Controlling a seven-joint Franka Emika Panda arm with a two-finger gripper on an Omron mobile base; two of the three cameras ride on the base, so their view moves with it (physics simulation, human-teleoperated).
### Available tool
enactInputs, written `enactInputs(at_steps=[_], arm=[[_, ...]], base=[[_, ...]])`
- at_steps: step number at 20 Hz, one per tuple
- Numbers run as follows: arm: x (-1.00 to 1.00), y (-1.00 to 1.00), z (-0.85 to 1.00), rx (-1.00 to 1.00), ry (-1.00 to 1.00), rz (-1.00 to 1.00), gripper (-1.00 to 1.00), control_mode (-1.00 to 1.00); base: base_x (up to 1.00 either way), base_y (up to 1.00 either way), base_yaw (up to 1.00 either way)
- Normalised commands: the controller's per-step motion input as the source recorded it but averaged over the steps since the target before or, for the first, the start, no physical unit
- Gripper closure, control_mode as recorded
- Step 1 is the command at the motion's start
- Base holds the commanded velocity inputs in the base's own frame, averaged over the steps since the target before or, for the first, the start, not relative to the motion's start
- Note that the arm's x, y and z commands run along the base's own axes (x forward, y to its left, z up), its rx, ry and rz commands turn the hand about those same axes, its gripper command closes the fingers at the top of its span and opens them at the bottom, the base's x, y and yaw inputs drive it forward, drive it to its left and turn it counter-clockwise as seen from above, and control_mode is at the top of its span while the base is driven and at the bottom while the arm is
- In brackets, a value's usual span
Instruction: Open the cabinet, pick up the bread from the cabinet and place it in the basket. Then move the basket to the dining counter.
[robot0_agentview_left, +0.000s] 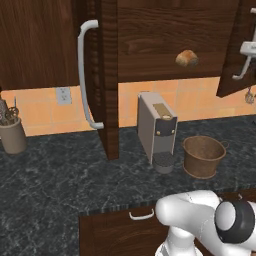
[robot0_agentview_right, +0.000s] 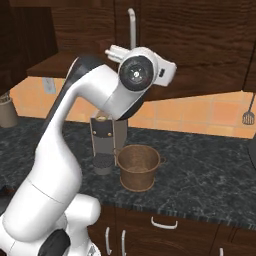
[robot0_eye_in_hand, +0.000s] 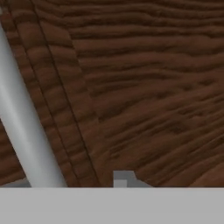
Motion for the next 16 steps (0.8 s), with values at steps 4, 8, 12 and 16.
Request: enactInputs(at_steps=[4,8,12,16], arm=[[-1.0,-1.0,0.12,0.02,-0.02,0.24,1.0,-1.0],[-0.87,-1.0,-0.08,0.05,0.01,0.3,1.0,-1.0],[-0.28,-0.55,-0.03,0.05,0.11,0.13,1.0,-1.0],[-0.34,0.35,-0.03,0.0,0.18,0.0,-1.0,-1.0]], base=[[0.0,0.0,0.0],[0.0,0.0,0.0],[0.0,0.0,0.0],[0.0,0.0,0.0]])
